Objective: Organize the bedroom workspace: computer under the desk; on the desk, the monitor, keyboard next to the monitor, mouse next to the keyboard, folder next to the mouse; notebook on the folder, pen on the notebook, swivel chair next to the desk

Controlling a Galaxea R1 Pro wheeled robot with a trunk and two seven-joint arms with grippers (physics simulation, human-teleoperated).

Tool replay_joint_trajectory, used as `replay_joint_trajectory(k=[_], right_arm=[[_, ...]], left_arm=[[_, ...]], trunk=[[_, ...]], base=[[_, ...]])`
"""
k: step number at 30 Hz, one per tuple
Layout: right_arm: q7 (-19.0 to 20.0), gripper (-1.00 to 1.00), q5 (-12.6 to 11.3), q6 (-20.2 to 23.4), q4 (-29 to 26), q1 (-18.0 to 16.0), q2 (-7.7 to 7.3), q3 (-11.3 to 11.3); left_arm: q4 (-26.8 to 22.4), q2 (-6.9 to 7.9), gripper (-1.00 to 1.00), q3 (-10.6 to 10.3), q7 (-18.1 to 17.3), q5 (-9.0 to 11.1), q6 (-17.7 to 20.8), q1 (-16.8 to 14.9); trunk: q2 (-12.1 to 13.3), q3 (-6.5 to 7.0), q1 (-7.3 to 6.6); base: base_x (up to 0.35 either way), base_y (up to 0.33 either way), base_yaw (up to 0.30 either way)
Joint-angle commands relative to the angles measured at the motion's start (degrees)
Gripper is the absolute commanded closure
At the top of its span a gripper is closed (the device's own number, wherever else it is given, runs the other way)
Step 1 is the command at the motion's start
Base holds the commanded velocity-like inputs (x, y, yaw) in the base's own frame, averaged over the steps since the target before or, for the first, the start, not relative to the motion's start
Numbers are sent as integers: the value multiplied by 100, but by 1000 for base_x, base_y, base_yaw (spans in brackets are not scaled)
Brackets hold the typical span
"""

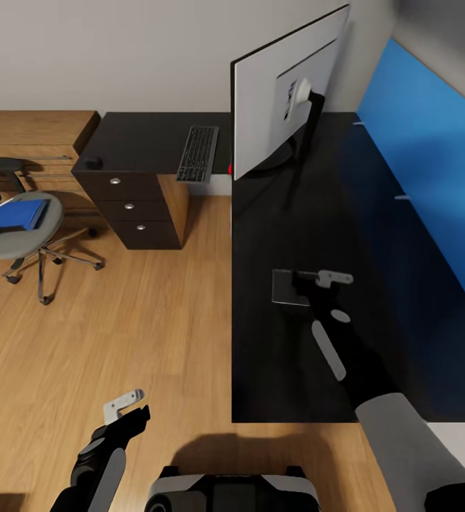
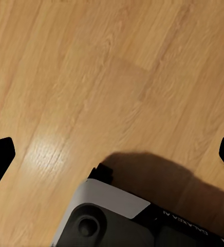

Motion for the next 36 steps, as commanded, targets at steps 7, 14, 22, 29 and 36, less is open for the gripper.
replay_joint_trajectory(k=[7, 14, 22, 29, 36], right_arm=[[-52, -100, -34, 36, -7, 77, -20, 24], [-52, -100, -31, 39, -2, 110, -21, 26], [-56, -100, -38, 117, -23, 228, -11, 30], [-70, -100, -55, 481, -20, 260, 37, 35], [-330, -100, -62, 682, -13, -52, 70, 34]], left_arm=[[16, -7, -100, 2, 40, 63, 17, -2], [17, -7, -100, -4, 33, 66, 17, -2], [18, -8, -100, 0, 24, 66, 17, -2], [79, -8, -100, -15, 36, 70, 17, -2], [168, -8, -100, -45, 35, 67, 17, -2]], trunk=[[-9, -7, 6], [-9, -7, 6], [-9, -7, 6], [-9, -7, 6], [-9, -7, 6]], base=[[128, 0, 0], [171, 0, 0], [22, 0, 0], [2, 0, 0], [0, 0, 0]])
